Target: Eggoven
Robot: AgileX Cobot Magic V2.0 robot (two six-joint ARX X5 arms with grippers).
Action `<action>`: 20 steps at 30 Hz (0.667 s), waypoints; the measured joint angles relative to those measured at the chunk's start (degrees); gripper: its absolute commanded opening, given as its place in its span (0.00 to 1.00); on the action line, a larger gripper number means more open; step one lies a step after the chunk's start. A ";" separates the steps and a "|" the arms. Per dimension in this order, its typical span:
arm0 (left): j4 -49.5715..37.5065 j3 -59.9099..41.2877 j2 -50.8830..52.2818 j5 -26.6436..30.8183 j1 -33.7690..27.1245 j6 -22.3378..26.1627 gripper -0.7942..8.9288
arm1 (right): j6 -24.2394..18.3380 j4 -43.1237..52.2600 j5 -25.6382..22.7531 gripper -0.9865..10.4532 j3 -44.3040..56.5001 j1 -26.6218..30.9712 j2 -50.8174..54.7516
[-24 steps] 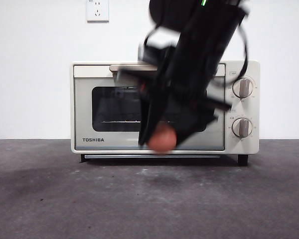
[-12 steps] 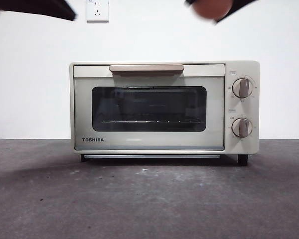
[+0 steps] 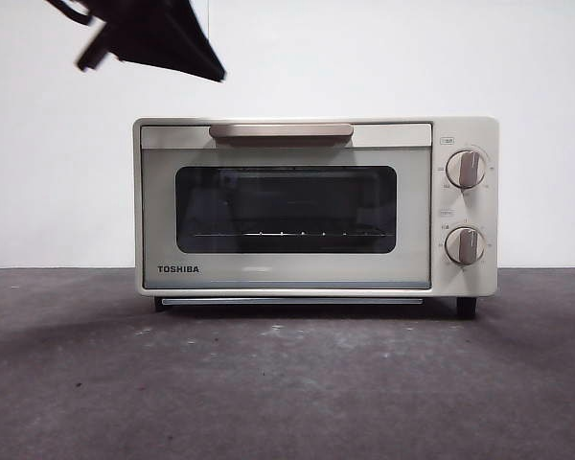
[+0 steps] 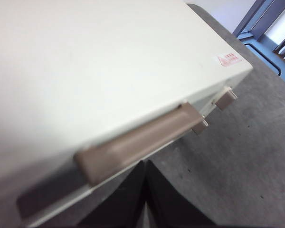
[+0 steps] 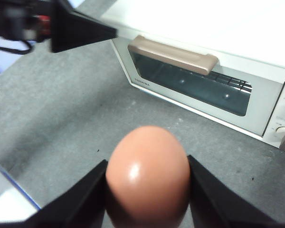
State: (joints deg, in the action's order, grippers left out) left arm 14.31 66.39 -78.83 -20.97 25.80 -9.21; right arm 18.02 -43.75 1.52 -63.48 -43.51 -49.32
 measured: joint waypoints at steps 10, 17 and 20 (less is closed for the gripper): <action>-0.37 5.33 -10.14 1.73 1.33 3.41 0.09 | -0.02 -0.61 -0.17 0.09 0.00 0.00 4.42; -0.92 6.23 -11.32 2.80 1.73 4.42 0.09 | -0.02 -0.59 -0.26 0.09 0.00 0.00 5.60; -0.57 6.49 -11.50 2.67 2.32 4.74 0.09 | -0.02 -0.61 -0.26 0.09 0.00 0.00 5.57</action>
State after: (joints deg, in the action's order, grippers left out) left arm 13.74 72.88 -90.32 -18.31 28.12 -4.47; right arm 18.00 -44.36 1.26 -63.48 -43.51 -43.75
